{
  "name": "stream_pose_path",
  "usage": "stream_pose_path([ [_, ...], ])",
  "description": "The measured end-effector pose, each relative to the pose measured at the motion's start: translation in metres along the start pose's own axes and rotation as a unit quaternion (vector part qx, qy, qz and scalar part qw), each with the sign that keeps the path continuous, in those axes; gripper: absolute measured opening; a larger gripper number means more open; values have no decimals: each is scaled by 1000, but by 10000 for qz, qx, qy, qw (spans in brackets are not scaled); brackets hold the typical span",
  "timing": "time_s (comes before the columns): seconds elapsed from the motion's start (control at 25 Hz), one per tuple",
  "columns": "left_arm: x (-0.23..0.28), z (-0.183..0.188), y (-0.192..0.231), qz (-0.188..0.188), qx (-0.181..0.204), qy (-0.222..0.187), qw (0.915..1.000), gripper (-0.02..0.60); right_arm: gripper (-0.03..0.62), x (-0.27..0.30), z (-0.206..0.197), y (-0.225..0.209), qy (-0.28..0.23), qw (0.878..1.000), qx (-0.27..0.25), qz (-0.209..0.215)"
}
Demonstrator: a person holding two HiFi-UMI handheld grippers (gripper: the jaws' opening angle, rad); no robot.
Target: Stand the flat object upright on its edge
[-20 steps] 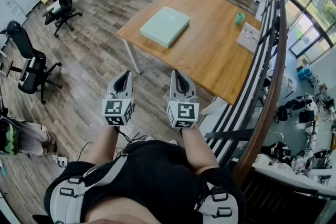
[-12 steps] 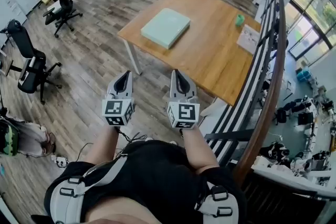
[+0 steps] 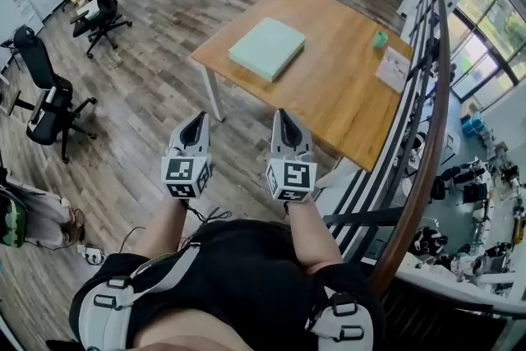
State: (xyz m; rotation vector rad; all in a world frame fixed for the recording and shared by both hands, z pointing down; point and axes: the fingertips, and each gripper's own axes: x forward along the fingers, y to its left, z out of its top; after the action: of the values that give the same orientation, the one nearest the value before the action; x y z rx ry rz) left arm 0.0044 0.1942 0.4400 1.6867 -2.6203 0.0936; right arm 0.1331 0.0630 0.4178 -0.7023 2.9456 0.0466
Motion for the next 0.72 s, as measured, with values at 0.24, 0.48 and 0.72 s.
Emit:
stream_pose_path([
  [0.24, -5, -13, 23, -39, -52, 109, 9999, 3, 3, 1, -1, 10, 66, 9998, -20, -199],
  [0.48, 7, -11, 34, -20, -9, 41, 10000, 3, 3, 15, -12, 15, 136, 9998, -90, -114],
  [0.72, 38, -18, 48, 56, 8, 56, 10000, 3, 3, 50, -21, 2, 76, 9999, -47, -96],
])
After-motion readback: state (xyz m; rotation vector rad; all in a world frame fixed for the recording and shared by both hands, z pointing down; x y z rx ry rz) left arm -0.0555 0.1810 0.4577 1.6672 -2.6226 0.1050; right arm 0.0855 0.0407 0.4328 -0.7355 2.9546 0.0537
